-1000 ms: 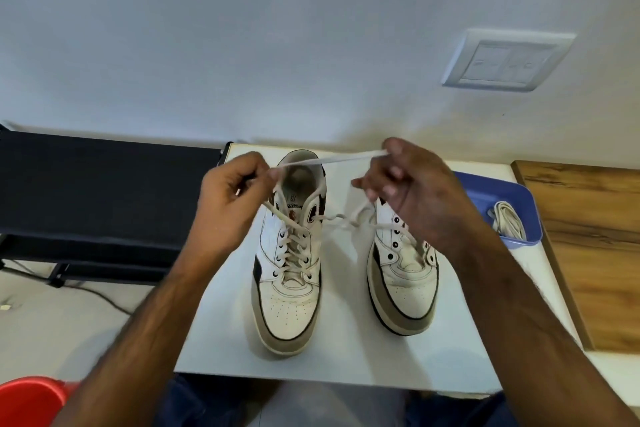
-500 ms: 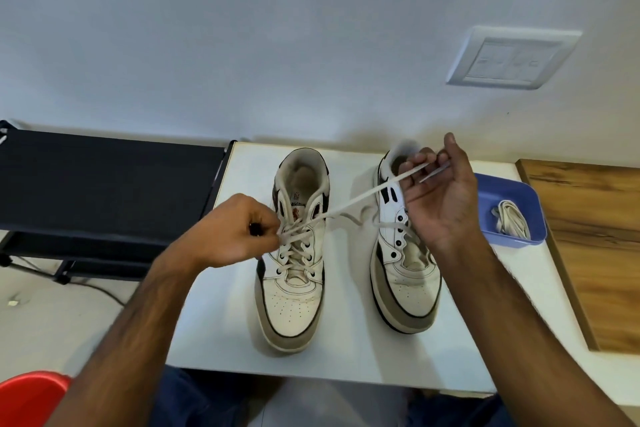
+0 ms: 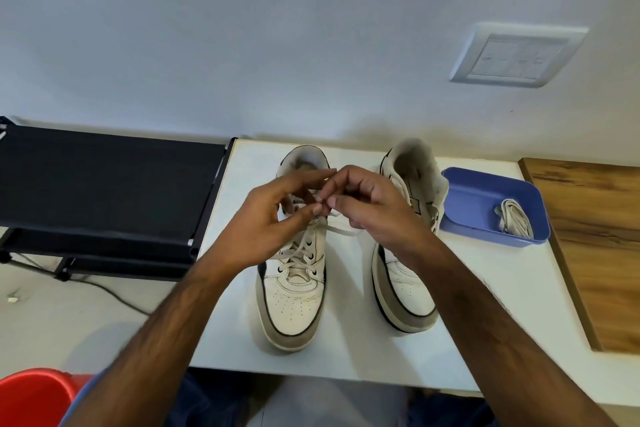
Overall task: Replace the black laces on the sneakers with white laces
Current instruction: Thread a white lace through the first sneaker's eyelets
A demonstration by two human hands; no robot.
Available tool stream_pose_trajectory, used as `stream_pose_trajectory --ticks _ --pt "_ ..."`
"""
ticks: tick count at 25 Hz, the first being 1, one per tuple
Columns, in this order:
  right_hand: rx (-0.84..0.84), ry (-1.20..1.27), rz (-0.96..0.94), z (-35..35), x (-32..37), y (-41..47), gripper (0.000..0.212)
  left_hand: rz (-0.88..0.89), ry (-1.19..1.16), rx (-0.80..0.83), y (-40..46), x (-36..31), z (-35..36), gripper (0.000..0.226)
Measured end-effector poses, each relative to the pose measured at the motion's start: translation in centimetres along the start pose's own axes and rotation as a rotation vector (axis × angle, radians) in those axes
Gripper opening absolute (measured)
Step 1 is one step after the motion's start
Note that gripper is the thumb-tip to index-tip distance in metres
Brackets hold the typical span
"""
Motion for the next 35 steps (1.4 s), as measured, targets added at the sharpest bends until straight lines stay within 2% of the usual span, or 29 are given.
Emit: stream_pose_trajectory --ticks 3,7,11,16,19,22,27,29,31,35 --pt "-0.006 0.035 -0.009 -0.1 0.3 0.1 0.013 -0.013 0.024 -0.077 -0.1 0.2 -0.7 0.035" --pt "-0.027 -0.049 -0.075 -0.5 0.3 0.2 0.023 0.119 0.238 -0.205 0.0 0.0 -1.8 0.017" --pt "-0.048 -0.197 -0.105 -0.7 0.0 0.4 0.034 0.131 0.275 -0.266 -0.2 0.1 -2.7 0.014" --pt "-0.036 -0.303 -0.056 -1.2 -0.4 0.5 0.034 0.096 0.364 -0.335 -0.4 0.0 -3.0 0.015" --pt "-0.002 -0.367 -0.017 -0.7 -0.5 0.6 0.026 0.031 0.229 -0.326 -0.2 -0.3 -2.5 0.021" --pt "0.018 -0.375 -0.081 0.9 -0.3 0.8 0.026 -0.007 0.140 -0.298 0.0 -0.4 -1.4 0.028" --pt "-0.066 -0.309 -0.100 1.1 0.1 2.1 0.015 -0.095 0.109 -0.296 0.3 0.6 -1.7 0.013" --pt "-0.114 -0.316 -0.094 0.7 0.3 2.4 0.014 -0.183 0.205 -0.257 0.4 1.9 -1.9 0.018" --pt "-0.146 -0.376 -0.101 0.9 0.5 2.4 0.013 -0.283 0.292 -0.219 0.6 2.6 -1.8 0.018" --pt "-0.199 -0.544 -0.146 2.2 0.1 2.2 0.016 -0.388 0.182 -0.198 0.8 2.6 -2.2 0.008"
Point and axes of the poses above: each hand's wrist, its own y-axis towards the middle knuckle, its own z-axis out of the palm, x = y × z, the point moved 2 cm from there along y, towards the middle knuckle, and after that the axes turned 7 degrees about -y, right-handed, at the moved point
